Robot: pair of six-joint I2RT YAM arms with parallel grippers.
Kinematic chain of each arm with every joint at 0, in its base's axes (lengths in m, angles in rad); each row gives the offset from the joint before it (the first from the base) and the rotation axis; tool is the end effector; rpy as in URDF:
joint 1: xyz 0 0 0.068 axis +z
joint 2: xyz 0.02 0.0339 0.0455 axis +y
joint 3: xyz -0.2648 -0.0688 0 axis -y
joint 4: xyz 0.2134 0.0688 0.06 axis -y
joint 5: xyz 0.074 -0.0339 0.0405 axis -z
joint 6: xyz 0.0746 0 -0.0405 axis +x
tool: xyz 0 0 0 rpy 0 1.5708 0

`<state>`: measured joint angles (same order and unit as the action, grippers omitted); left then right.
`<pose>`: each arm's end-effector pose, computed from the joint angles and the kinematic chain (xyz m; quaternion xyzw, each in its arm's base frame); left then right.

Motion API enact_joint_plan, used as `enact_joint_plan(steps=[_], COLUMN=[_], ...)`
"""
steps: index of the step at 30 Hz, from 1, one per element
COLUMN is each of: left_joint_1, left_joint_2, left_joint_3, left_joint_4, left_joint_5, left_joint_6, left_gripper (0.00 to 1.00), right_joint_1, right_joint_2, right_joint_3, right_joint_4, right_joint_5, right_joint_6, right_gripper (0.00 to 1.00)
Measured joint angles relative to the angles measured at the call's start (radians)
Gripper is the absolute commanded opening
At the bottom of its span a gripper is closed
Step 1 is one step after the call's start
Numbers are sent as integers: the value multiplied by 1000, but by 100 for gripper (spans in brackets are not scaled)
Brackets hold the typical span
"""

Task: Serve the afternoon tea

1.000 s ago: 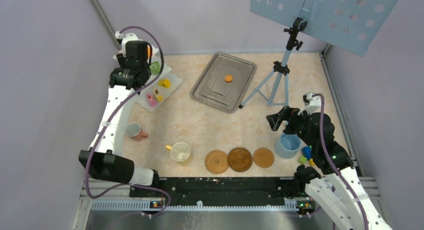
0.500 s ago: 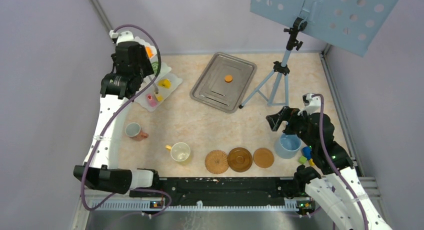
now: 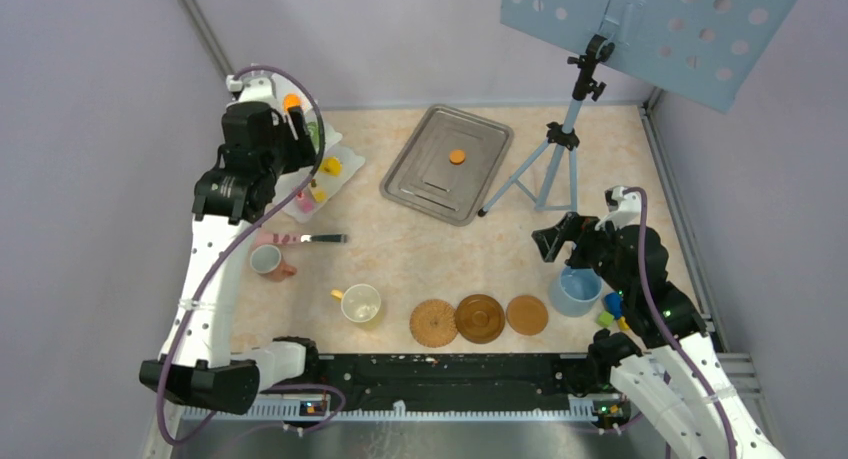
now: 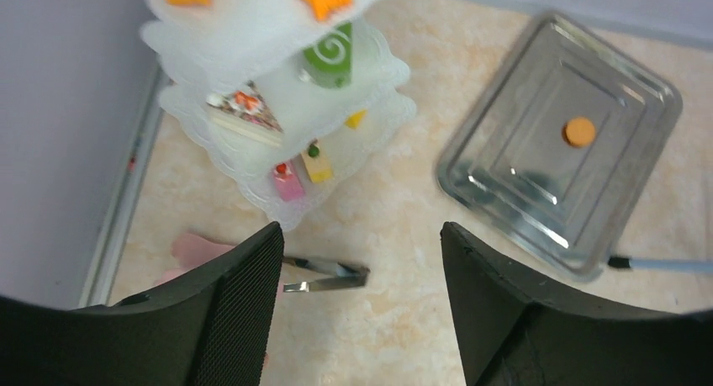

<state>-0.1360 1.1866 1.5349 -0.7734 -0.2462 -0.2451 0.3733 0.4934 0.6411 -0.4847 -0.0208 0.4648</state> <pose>0.2345 -0.0137 0.4279 -0.1119 0.8291 -0.0006 0.5477 0.1198 0.0486 0.2805 0.0313 0.8151 0.2431 0.5250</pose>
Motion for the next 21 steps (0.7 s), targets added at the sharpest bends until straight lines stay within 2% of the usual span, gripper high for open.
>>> enact_joint_plan(steps=[5, 10, 15, 18, 19, 21], left_joint_1=[0, 0, 0, 0, 0, 0], left_joint_2=[-10, -56, -148, -151, -132, -82], left_joint_3=[-140, -267, -462, -576, -594, -599], left_joint_4=[18, 3, 23, 27, 23, 8], left_joint_5=[135, 156, 169, 171, 165, 144], left_joint_6=[6, -75, -238, -368, -416, -500], left_gripper=[80, 77, 76, 76, 78, 89], right_joint_1=[0, 0, 0, 0, 0, 0], right_joint_2=[0, 1, 8, 9, 10, 10], right_joint_3=[0, 0, -2, -8, -8, -8], right_joint_4=[0, 1, 7, 5, 6, 5], right_joint_5=[0, 0, 0, -2, -3, -4], right_joint_6=[0, 0, 0, 0, 0, 0], right_gripper=[98, 98, 98, 98, 98, 98])
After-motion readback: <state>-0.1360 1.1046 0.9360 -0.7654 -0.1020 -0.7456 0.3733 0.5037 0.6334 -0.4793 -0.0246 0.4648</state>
